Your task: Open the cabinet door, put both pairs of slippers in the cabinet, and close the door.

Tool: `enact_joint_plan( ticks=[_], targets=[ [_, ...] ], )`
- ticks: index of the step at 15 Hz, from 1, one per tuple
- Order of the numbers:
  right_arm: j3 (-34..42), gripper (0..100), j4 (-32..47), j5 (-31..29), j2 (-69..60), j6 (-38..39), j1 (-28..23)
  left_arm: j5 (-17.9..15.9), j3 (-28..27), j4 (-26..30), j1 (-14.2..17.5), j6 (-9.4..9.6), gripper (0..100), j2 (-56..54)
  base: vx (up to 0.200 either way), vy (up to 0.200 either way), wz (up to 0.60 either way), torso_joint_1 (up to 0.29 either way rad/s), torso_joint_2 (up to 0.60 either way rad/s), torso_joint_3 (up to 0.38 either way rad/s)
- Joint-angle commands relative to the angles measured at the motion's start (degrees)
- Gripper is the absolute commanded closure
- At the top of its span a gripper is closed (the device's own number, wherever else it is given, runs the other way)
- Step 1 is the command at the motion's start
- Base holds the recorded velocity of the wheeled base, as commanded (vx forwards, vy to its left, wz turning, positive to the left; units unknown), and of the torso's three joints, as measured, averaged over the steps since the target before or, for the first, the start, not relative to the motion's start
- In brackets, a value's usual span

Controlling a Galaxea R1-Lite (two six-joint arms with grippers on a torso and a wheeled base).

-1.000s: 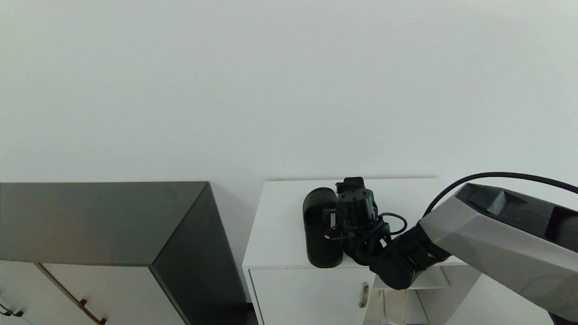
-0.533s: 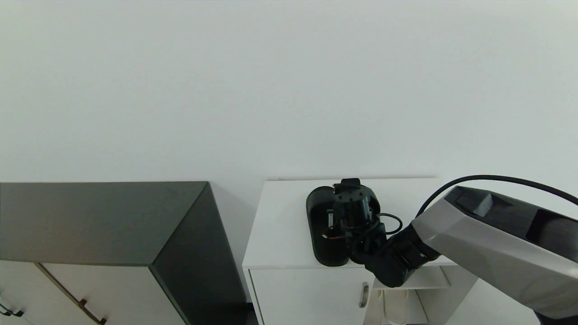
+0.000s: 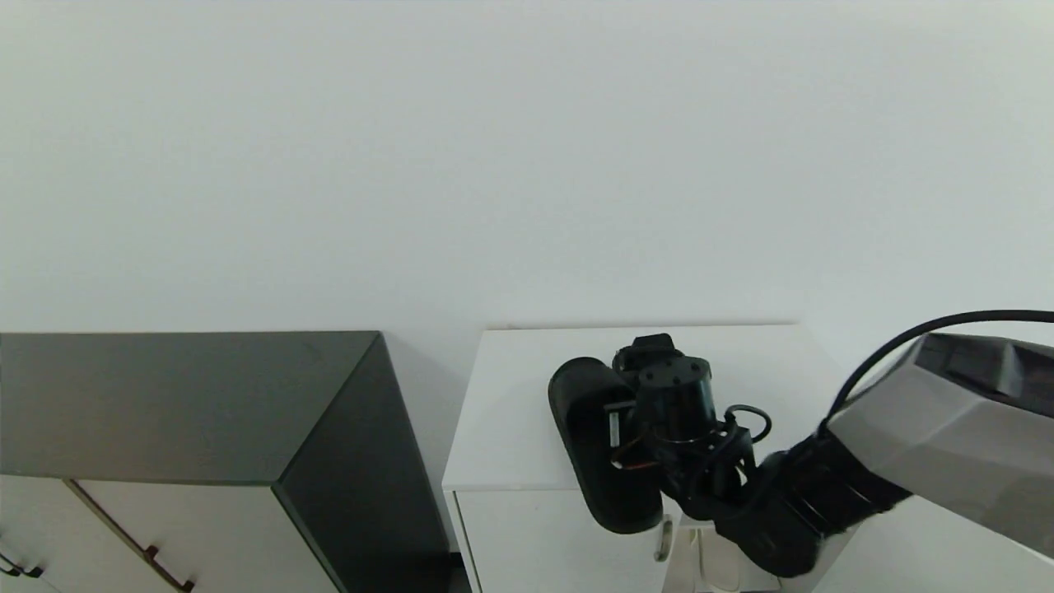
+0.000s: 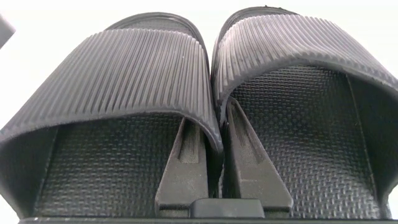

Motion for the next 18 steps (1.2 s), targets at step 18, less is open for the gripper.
enact_joint_plan(
  ticks=[18],
  targets=[
    [23.5, 100, -0.8, 19.5, -21.3, -3.8, 1.4, 0.0, 0.0, 0.0, 0.0, -0.1, 100, 0.1, -0.067, 0.0, 0.0, 0.002, 0.0, 0.001]
  ],
)
